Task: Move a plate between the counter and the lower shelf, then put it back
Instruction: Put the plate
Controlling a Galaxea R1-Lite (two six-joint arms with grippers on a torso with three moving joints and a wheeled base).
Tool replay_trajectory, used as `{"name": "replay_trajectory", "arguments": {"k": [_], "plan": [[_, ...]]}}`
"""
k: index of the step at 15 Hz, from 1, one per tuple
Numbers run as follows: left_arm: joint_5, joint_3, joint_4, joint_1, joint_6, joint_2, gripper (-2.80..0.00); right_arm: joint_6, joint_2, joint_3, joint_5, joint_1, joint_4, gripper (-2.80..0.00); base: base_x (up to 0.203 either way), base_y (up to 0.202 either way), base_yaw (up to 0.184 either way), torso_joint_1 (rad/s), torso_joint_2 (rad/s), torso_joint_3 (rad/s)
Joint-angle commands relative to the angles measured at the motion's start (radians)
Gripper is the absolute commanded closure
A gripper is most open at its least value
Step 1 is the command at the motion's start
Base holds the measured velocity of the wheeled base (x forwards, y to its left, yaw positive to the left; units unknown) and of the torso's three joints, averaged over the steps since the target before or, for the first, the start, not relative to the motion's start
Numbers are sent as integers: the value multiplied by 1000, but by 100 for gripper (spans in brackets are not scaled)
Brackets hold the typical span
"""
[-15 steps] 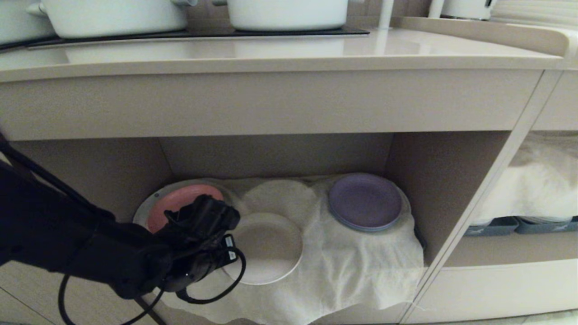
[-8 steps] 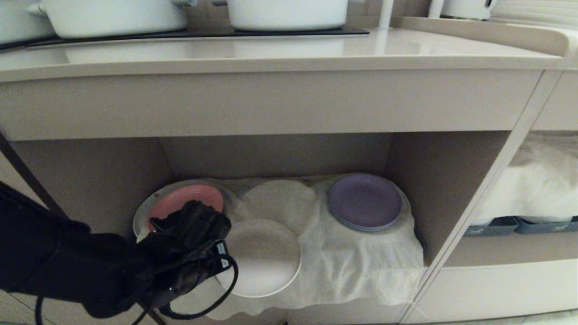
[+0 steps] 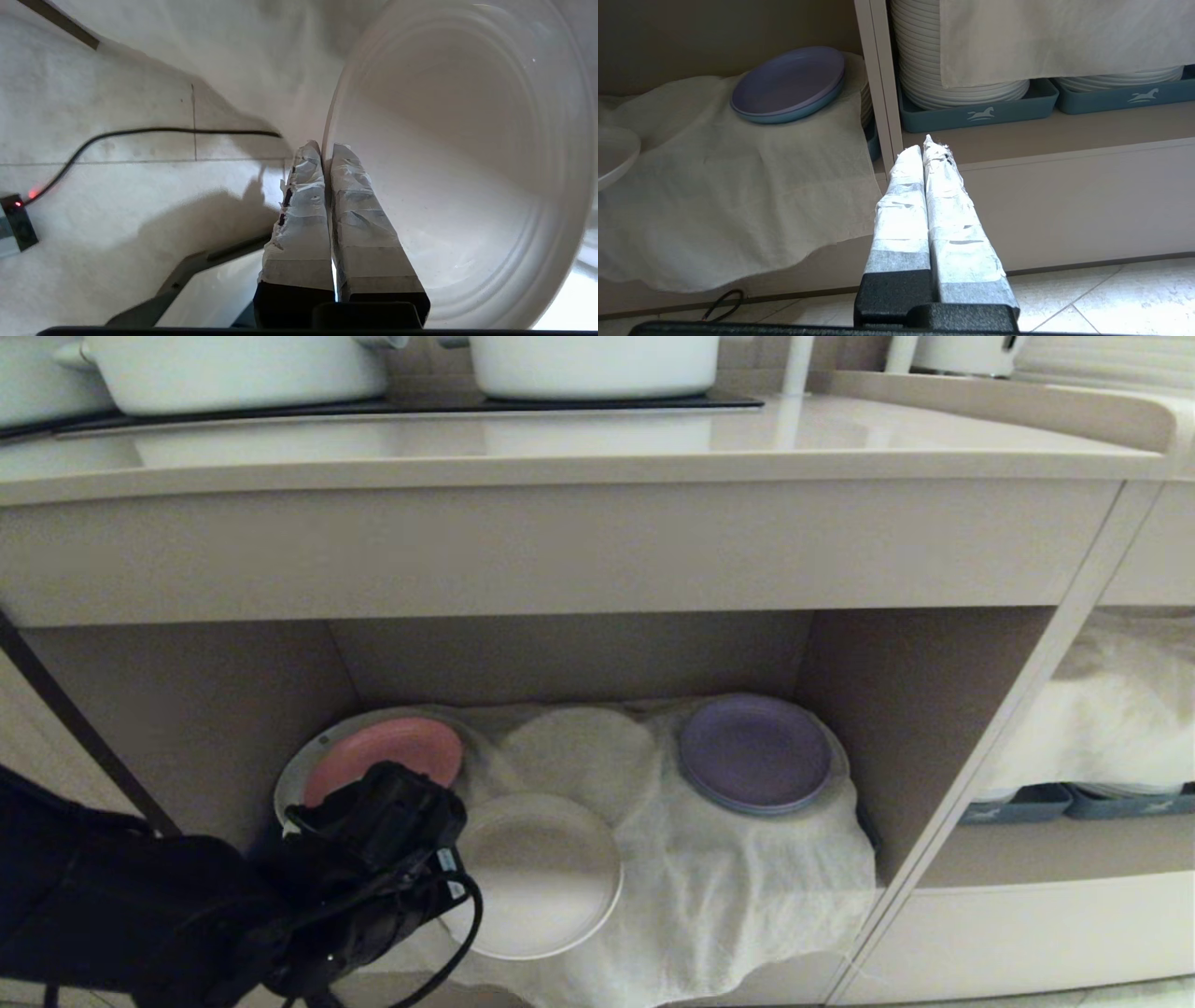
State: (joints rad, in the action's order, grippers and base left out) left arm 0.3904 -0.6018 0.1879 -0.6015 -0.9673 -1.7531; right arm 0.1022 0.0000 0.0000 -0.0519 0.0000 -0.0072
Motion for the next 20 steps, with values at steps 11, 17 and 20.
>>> {"name": "replay_trajectory", "arguments": {"k": [11,17,20], "plan": [[2,105,-1,-47,-90,132,0,1,0,0,0,0,0,0,0,0,0,0,0,0],[6,187,-2,-46,-90,237,0,1,0,0,0,0,0,0,0,0,0,0,0,0],[5,211,-2,-46,-90,268,0,1,0,0,0,0,1,0,0,0,0,0,0,0]]}}
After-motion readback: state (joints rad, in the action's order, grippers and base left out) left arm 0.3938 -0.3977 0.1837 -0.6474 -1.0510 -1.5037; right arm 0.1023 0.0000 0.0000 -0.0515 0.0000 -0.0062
